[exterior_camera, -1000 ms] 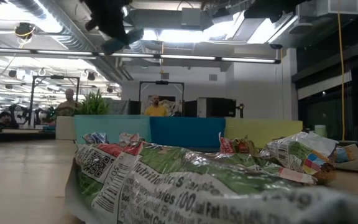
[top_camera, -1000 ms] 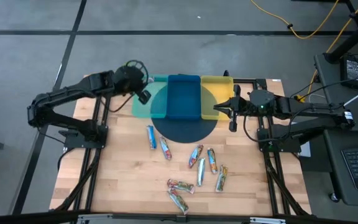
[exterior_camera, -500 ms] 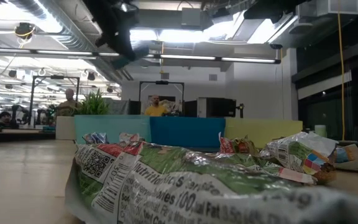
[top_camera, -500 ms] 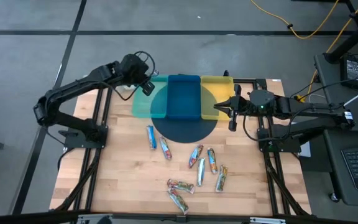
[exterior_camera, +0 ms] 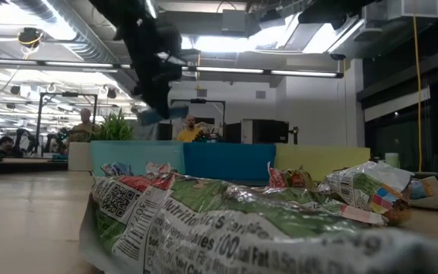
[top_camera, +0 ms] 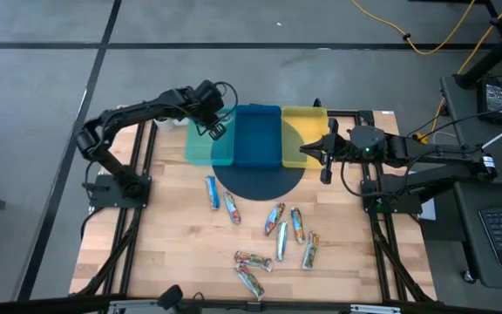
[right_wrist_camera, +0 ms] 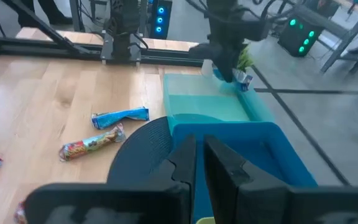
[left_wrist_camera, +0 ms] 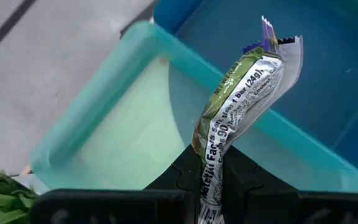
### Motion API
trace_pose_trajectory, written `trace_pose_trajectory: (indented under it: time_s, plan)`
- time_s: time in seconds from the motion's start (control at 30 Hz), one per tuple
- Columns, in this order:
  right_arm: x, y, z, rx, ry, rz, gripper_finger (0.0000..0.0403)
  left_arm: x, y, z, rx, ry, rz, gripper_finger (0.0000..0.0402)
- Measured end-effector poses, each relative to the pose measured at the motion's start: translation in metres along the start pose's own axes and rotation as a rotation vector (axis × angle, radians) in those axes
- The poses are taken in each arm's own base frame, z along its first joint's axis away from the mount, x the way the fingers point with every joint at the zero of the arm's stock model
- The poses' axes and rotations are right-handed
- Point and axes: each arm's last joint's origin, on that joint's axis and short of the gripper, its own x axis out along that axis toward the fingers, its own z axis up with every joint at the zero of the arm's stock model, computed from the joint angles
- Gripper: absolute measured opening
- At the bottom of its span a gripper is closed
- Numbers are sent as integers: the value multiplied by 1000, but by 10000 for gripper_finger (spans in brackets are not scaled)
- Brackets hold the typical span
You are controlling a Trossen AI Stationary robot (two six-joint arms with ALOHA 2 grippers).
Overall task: Pick and place Granola Bars by type
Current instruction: Put the left blue granola bar into the light blue bin
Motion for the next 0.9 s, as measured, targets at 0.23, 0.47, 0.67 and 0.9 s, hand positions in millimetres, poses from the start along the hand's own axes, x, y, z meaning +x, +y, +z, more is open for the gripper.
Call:
trace_pose_trajectory:
  time_s: [0.23,0.47,0.67,0.9]
  plan:
    - [0,0,0,20,0,0,34,28,8,-5,6,81,13,25]
    - [0,0,0,20,1,0,34,59,14,-22,-17,190,-23,22]
    - [0,0,0,20,1,0,34,71,12,-32,-19,195,-44,26]
    - [0,0,0,19,4,1,34,73,12,-35,-19,201,-45,22]
